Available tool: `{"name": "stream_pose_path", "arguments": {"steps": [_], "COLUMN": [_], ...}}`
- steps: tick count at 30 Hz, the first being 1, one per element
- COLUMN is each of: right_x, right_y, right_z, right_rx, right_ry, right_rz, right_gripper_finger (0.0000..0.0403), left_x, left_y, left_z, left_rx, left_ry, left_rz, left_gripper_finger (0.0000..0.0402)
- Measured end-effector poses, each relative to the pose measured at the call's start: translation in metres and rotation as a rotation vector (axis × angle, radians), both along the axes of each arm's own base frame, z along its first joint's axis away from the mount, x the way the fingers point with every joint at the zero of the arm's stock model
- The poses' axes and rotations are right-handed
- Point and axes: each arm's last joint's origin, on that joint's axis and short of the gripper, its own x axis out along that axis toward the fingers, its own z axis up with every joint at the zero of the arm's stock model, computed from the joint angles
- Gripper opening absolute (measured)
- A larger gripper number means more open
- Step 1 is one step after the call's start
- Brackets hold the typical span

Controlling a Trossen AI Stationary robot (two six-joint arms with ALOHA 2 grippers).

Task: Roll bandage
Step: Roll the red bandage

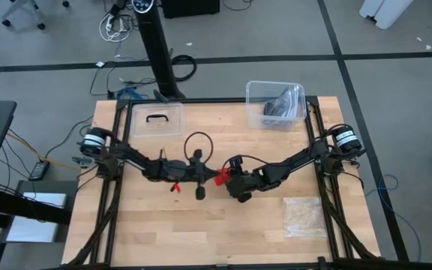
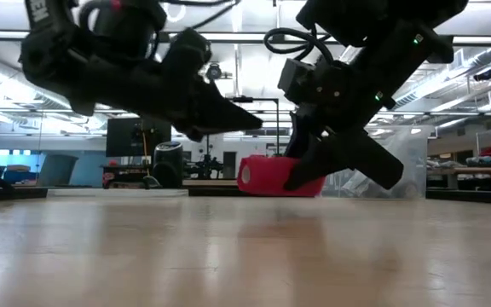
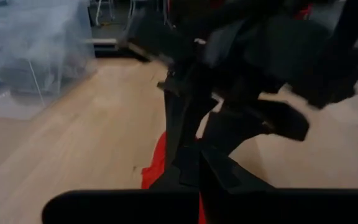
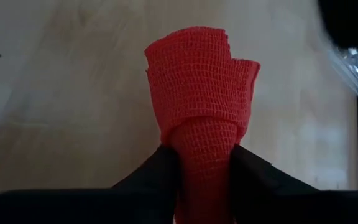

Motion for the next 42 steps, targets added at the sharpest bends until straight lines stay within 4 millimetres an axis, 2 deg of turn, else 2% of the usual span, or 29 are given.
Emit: {"name": "stream_pose_path", "arguments": {"steps": [12,16,19,26,29,40,42], "right_x": [0.001,0.000,0.002,0.011,0.012,0.012,0.013], "right_y": [0.002,0.005,0.012,0.026,0.027,0.026,0.025], "right_z": [0.002,0.003,0.009,0.031,0.033,0.034,0.033], "right_rx": [0.068,0.068,0.094,0.148,0.179,0.260,0.309], "right_ry": [-0.033,-0.036,-0.056,-0.114,-0.131,-0.146,-0.124], "right_rz": [-0.067,-0.059,-0.078,-0.089,-0.114,-0.156,-0.133], "right_gripper_finger": [0.0244,0.0263,0.0262,0.0215,0.0184,0.0023,0.0006], "left_x": [0.006,0.005,0.004,0.001,-0.001,-0.001,-0.002], "left_y": [0.003,0.003,0.004,0.008,0.009,0.008,0.006], "left_z": [-0.007,-0.011,-0.013,-0.024,-0.027,-0.028,-0.029], "left_rx": [-0.003,-0.008,-0.002,-0.016,-0.012,0.011,0.002], "left_ry": [0.030,0.070,0.094,0.209,0.242,0.257,0.267], "left_rz": [0.010,0.015,0.026,0.035,0.039,0.022,-0.009], "left_gripper_finger": [0.0000,0.0000,0.0000,0.0000,0.0000,0.0000,0.0000]}}
